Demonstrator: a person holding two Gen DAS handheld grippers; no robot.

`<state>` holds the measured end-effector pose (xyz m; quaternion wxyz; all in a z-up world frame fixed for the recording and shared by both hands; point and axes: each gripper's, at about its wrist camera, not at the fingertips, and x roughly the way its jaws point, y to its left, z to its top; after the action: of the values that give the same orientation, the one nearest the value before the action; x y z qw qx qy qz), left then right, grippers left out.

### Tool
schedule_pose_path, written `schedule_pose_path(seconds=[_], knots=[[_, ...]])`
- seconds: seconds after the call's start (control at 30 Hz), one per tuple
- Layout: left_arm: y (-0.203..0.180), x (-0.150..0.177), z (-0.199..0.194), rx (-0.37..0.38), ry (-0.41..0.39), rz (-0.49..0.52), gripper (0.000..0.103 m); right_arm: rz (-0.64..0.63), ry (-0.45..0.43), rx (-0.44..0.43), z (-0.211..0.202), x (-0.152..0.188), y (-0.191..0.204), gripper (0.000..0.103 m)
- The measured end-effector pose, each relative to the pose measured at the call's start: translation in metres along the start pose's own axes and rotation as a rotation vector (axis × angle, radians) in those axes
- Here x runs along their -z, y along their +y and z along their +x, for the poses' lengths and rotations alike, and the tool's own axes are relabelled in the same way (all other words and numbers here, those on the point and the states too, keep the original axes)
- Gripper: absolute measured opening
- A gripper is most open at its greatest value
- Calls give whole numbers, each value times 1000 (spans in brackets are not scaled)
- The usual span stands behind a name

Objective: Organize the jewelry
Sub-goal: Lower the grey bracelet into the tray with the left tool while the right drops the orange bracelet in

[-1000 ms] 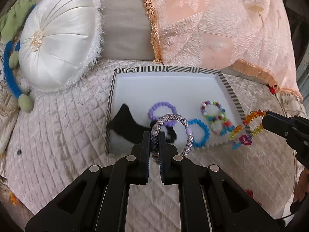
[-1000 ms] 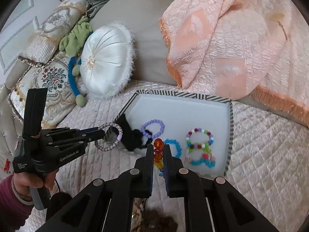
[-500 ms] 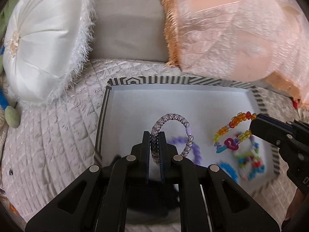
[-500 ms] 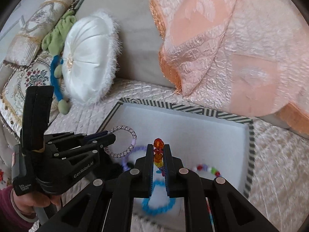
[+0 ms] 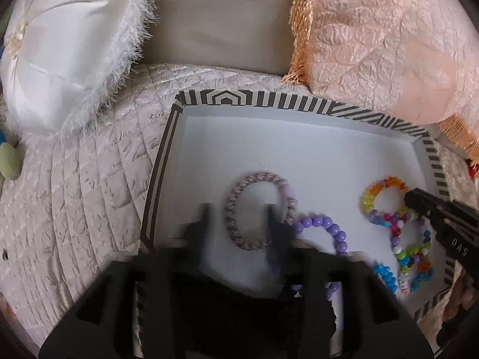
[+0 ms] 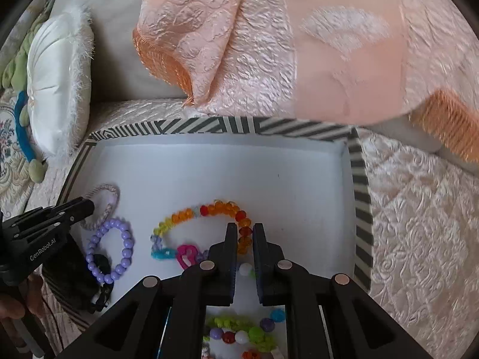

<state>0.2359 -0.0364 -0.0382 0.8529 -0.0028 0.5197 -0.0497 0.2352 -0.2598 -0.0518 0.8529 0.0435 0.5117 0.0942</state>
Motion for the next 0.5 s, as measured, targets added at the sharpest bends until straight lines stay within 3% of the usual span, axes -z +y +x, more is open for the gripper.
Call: schedule_pose_path(seconds=[0.07, 0.1, 0.13, 0.5], knots=[[2, 3, -9, 19, -20, -14, 58, 5, -15, -5, -8, 6, -2, 25], [2, 4, -12, 20, -20, -14, 58, 6, -23, -11, -14, 11, -1, 37], [2, 5, -15, 22, -20, -12, 59, 8, -28, -15, -17, 13, -1, 40], [-8, 42, -70, 21, -80, 34, 59, 2, -110, -25, -90, 67, 12, 40]])
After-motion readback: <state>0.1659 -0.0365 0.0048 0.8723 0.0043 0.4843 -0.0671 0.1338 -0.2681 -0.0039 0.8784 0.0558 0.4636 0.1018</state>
